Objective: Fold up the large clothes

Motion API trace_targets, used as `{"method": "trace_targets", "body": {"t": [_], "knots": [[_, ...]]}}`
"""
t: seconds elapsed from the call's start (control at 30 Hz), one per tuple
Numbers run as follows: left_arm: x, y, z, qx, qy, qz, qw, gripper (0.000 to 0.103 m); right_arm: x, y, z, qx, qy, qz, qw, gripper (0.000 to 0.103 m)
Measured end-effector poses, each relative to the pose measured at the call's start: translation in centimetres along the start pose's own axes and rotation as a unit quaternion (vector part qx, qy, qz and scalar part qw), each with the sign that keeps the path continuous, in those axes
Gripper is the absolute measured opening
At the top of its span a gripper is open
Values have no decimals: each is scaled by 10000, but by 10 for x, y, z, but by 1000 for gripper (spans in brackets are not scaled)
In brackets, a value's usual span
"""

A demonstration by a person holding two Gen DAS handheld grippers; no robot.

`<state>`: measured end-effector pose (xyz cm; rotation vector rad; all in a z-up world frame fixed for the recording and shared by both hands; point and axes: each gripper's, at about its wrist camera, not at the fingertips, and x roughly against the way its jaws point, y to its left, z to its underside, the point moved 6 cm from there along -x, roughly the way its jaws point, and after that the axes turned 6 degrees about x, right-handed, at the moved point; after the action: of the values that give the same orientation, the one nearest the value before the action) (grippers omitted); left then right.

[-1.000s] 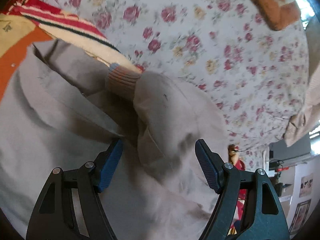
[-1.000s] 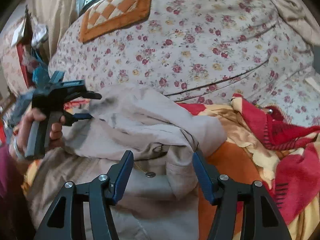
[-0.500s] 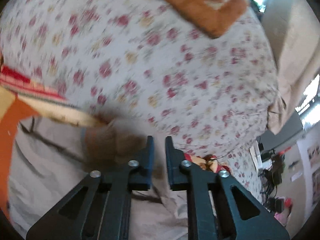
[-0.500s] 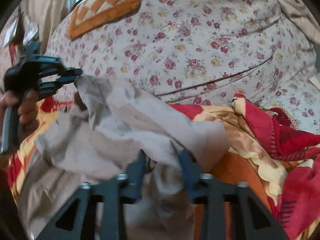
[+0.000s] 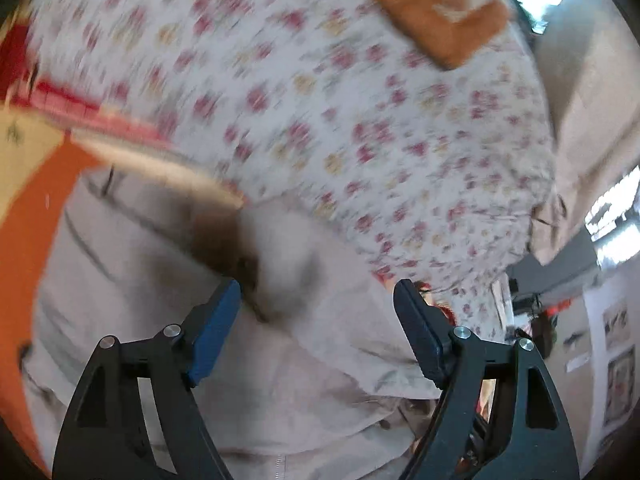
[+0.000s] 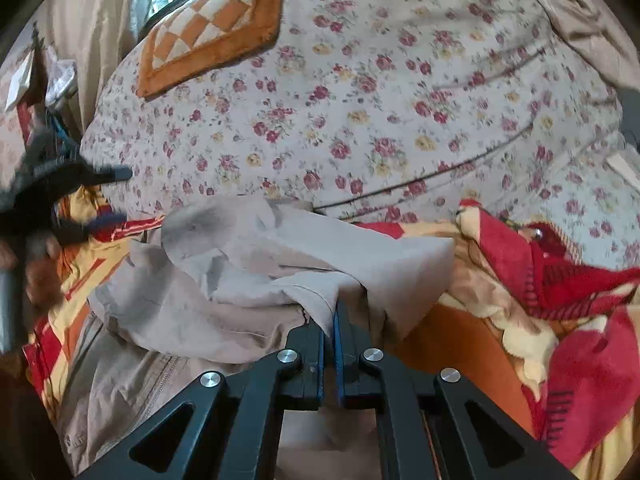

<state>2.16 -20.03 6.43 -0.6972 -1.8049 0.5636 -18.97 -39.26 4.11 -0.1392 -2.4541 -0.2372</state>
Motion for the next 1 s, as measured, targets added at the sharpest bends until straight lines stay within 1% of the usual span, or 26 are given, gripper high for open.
{"method": "trace_targets", "body": {"t": [0.1, 0.2, 0.27, 0.33, 0.37, 0.4, 0.43, 0.5, 0.6, 0.7, 0.77, 0.8, 0.83, 0.87, 0.9, 0.93, 0.97, 1.0], "knots": [[-25, 10, 7, 218, 214, -86, 9995, 79, 0, -6, 3, -149, 12, -46, 9999, 4], [-47, 8, 9, 254, 312, -49, 9992, 79, 0, -6, 3, -139, 18, -87, 9999, 4], [-65, 6, 10, 385, 427, -39, 9983, 79, 1, -4, 4, -110, 10, -103, 9999, 4], [-78, 4, 9, 512, 495, 76, 9974, 79, 0, -5, 5, -123, 2, -139, 9998, 4], [-81, 2, 8, 529, 501, 165, 9972, 74, 0, -5, 5, -137, 1, -153, 9998, 4], [-84, 0, 7, 544, 501, 247, 9970, 57, 0, -6, 5, -153, 2, -165, 9997, 4], [-86, -2, 3, 543, 471, 250, 9971, 32, -1, -6, 6, -165, 10, -173, 9997, 4], [-84, -6, -4, 437, 390, 166, 9981, 10, -3, -6, 8, -156, 35, -171, 9997, 4], [-60, -15, -15, 208, 74, 175, 9996, 6, -2, -4, 7, -130, 34, -187, 9997, 4], [-15, -26, -23, 5, -297, 294, 9991, 5, 3, 0, 4, -117, -18, -282, 9995, 4], [22, -29, -18, -216, -530, 335, 9978, 6, 10, 3, 2, -154, -59, -457, 9988, 4], [40, -28, -11, -414, -688, 240, 9965, 6, 16, 7, 2, -119, -81, -539, 9984, 4], [57, -22, -1, -627, -864, -6, 9943, 6, 19, 10, 3, -74, -84, -594, 9982, 4], [64, -14, 9, -725, -931, -205, 9928, 6, 23, 16, 6, 11, -63, -701, 9975, 4], [64, 1, 20, -769, -934, -482, 9915, 7, 25, 24, 13, 155, 34, -825, 9965, 4], [58, 16, 29, -765, -869, -728, 9906, 9, 23, 28, 19, 257, 138, -835, 9961, 4], [43, 39, 39, -708, -622, -1050, 9900, 12, 16, 34, 30, 427, 362, -773, 9954, 4], [31, 55, 46, -620, -366, -1225, 9899, 17, 7, 37, 40, 529, 606, -729, 9941, 4]]}}
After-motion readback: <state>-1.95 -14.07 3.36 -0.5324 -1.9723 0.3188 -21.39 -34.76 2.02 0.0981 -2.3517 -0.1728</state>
